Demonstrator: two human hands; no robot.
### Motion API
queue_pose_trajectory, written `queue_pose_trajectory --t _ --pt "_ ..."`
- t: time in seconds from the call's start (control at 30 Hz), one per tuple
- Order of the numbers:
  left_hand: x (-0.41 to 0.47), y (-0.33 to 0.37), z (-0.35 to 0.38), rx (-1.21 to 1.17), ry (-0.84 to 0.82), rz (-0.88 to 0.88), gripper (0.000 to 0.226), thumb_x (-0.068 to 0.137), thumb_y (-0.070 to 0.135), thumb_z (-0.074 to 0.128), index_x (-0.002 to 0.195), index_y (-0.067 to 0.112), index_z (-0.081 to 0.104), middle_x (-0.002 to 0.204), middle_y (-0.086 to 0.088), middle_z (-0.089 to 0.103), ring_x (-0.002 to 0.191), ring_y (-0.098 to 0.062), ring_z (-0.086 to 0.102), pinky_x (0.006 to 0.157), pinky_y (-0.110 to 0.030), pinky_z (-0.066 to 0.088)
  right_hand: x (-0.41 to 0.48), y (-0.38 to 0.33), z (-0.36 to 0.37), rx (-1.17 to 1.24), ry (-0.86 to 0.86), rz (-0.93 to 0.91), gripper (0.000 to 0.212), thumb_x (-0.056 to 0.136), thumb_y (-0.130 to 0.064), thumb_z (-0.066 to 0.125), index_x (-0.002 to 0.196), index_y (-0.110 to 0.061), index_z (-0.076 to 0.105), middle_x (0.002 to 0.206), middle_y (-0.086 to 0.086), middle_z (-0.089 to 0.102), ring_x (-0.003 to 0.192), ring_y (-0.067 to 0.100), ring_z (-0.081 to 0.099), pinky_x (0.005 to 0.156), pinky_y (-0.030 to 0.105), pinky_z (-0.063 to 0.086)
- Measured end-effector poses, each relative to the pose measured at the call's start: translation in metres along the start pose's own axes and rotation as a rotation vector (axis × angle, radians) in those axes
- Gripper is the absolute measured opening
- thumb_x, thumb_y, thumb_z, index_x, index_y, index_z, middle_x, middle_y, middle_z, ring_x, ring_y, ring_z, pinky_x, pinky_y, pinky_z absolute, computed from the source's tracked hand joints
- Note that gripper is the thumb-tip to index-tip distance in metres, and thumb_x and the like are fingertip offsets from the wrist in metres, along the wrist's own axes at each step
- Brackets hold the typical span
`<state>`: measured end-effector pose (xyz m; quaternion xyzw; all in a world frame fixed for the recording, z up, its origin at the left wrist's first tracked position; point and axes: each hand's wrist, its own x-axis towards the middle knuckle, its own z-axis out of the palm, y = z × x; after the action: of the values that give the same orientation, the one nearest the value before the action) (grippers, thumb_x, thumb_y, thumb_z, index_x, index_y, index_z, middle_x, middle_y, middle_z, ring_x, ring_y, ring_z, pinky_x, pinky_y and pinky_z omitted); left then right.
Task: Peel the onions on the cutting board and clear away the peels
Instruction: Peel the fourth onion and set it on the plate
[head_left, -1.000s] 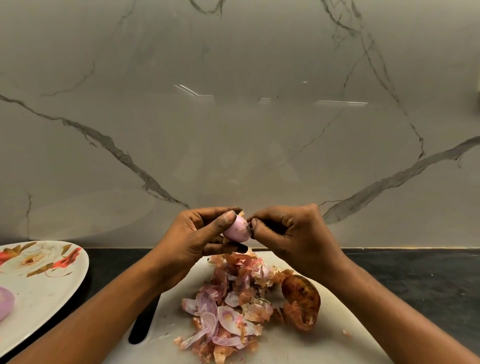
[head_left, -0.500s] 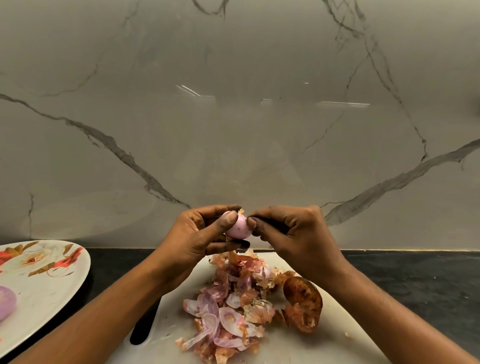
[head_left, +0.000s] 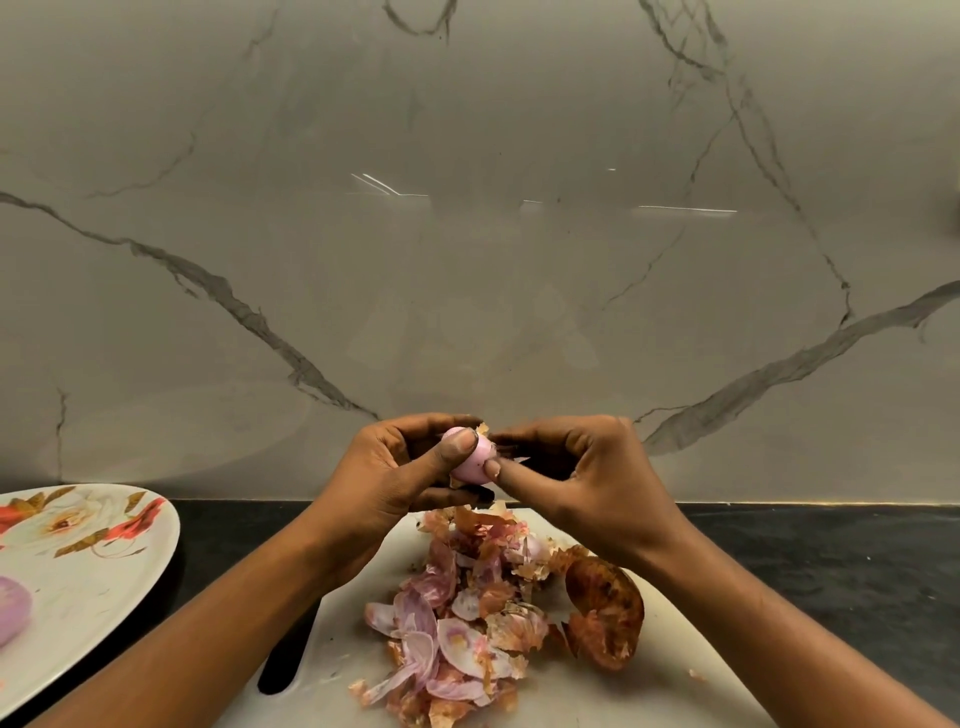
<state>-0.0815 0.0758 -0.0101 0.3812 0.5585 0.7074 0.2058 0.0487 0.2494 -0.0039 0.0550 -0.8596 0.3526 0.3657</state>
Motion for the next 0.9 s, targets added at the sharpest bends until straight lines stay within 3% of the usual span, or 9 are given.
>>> queue_pose_trajectory --t 0.1,0.2,0.4,0.53,0.63,0.77,0.9 --pt "-0.001 -0.003 0.002 0.074 0.030 0.044 0.036 0.082 0.024 0.075 0.115 0.010 0.075 0.106 -0.009 0.081 0.093 -0.029 0.080 0.071 -0.031 0.066 -0.002 -0.005 0.001 -0.039 -0.024 -0.028 0.023 0.092 -0.031 0.080 0.113 -0.023 0.081 0.097 -0.011 0.082 0.085 0.003 0.078 0.073 0.027 0.066" --pt "-0.001 -0.004 0.001 0.094 0.023 0.049 0.037 0.081 0.025 0.074 0.115 0.010 0.076 0.105 -0.007 0.081 0.093 -0.029 0.080 0.070 -0.032 0.066 0.000 -0.004 -0.001 -0.064 -0.040 -0.029 0.027 0.093 -0.040 0.074 0.109 -0.020 0.083 0.092 -0.007 0.082 0.079 0.011 0.078 0.066 0.038 0.066" --pt "0.001 -0.004 -0.003 0.032 -0.005 0.020 0.039 0.087 0.023 0.071 0.122 0.008 0.074 0.112 -0.014 0.079 0.092 -0.042 0.078 0.078 -0.040 0.067 0.002 0.002 -0.005 -0.065 0.008 -0.002 0.014 0.096 -0.012 0.075 0.105 -0.017 0.084 0.088 -0.011 0.081 0.077 0.009 0.076 0.067 0.031 0.065" --pt "0.001 -0.003 -0.004 -0.005 -0.006 0.021 0.039 0.086 0.021 0.070 0.123 0.009 0.073 0.112 -0.014 0.079 0.091 -0.045 0.078 0.076 -0.037 0.067 0.003 0.002 -0.002 -0.043 0.075 0.034 0.013 0.095 -0.013 0.070 0.093 -0.021 0.080 0.083 -0.009 0.077 0.076 0.012 0.076 0.067 0.035 0.066" --pt "0.002 -0.004 -0.005 -0.052 -0.028 0.007 0.040 0.089 0.019 0.068 0.127 0.008 0.071 0.117 -0.017 0.077 0.097 -0.046 0.077 0.079 -0.036 0.067 0.005 0.001 -0.004 -0.009 0.067 0.097 0.019 0.102 -0.009 0.058 0.086 -0.012 0.069 0.082 0.003 0.076 0.074 0.015 0.077 0.062 0.032 0.065" --pt "0.004 -0.004 -0.010 -0.155 -0.088 -0.015 0.039 0.096 0.018 0.069 0.133 0.009 0.069 0.129 -0.017 0.073 0.108 -0.048 0.073 0.087 -0.040 0.065 0.008 -0.002 -0.007 0.105 0.033 0.182 0.030 0.099 -0.024 0.041 0.082 -0.006 0.060 0.080 0.019 0.072 0.069 0.024 0.076 0.055 0.032 0.060" --pt "0.006 -0.007 -0.012 -0.148 -0.106 0.014 0.042 0.095 0.016 0.069 0.137 0.010 0.066 0.136 -0.012 0.070 0.116 -0.044 0.071 0.095 -0.043 0.062 0.007 -0.004 -0.003 0.088 -0.052 0.235 0.032 0.110 -0.018 0.047 0.083 -0.010 0.062 0.077 0.014 0.074 0.065 0.024 0.075 0.054 0.034 0.060"
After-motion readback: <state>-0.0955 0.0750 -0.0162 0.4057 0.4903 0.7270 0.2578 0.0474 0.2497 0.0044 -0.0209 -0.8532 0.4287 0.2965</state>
